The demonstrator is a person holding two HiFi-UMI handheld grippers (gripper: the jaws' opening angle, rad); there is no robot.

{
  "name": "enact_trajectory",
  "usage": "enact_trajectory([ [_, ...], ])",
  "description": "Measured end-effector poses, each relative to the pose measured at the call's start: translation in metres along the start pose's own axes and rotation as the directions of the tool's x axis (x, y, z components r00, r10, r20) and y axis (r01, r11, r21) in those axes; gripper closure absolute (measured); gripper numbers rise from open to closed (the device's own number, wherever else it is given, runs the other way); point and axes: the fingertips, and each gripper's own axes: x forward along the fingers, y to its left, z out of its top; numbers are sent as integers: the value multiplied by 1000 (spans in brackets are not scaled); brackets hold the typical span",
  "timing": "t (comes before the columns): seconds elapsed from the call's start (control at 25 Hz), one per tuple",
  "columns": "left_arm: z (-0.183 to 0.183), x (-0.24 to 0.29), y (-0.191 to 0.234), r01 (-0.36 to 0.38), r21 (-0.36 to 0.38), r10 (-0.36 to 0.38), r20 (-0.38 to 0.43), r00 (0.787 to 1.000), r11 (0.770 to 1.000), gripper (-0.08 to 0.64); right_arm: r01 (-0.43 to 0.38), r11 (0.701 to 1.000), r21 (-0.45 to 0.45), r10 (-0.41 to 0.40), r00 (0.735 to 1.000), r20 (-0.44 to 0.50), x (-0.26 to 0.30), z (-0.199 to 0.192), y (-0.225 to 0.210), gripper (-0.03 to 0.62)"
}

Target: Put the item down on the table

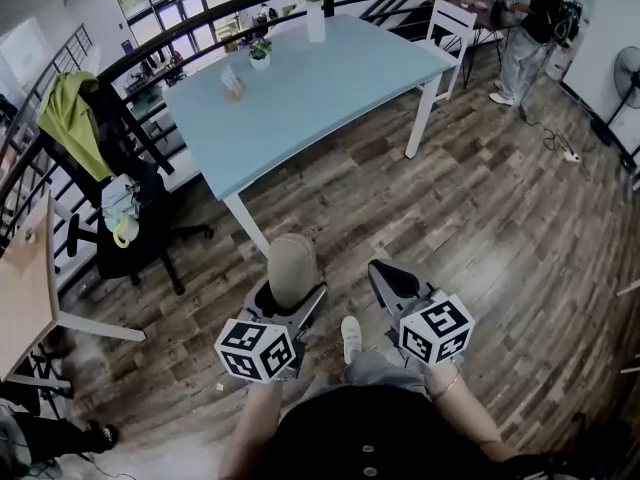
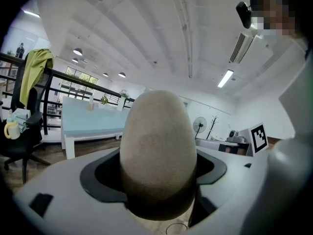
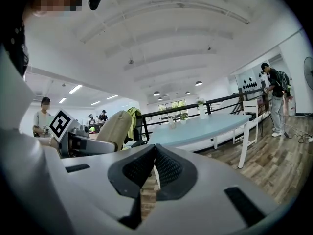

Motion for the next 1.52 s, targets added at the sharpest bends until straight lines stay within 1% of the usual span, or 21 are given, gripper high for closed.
enact_trajectory([
  [0.16,31,36,18,-18,11,18,22,1000,1000,166,-20,1000,-10,20,1000,11,37,23,-34,589],
  [0.28,52,64,37,-43,6,43,42,998,999,166,-46,999,-22,47,999,15,67,39,-54,589],
  [0.4,71,90,49,-52,4,52,65,997,999,166,-70,997,-38,70,997,12,92,53,-73,589],
  [0.52,83,107,55,-58,11,56,79,995,998,166,-86,995,-49,87,996,8,109,64,-89,589],
  [0.6,81,116,59,-64,0,64,68,996,998,166,-88,995,-48,89,996,6,117,67,-99,589],
  [0.72,74,130,68,-68,-23,68,39,997,997,166,-81,996,-28,82,997,6,126,68,-111,589],
  [0.84,72,145,72,-50,-38,51,16,999,998,166,-72,997,-6,72,997,-6,134,63,-120,589],
  [1.08,78,177,84,-19,-42,19,-6,1000,999,166,-37,999,8,38,998,-42,149,55,-144,589],
  [1.2,85,202,96,-3,-58,2,-14,1000,998,166,-9,1000,13,10,999,-44,161,57,-164,589],
  [1.32,94,224,110,10,-79,-10,-5,1000,997,166,19,1000,22,-18,998,-52,176,58,-185,589],
  [1.52,115,268,134,38,-69,-40,-20,999,997,166,41,999,18,-40,998,-51,214,73,-212,589],
])
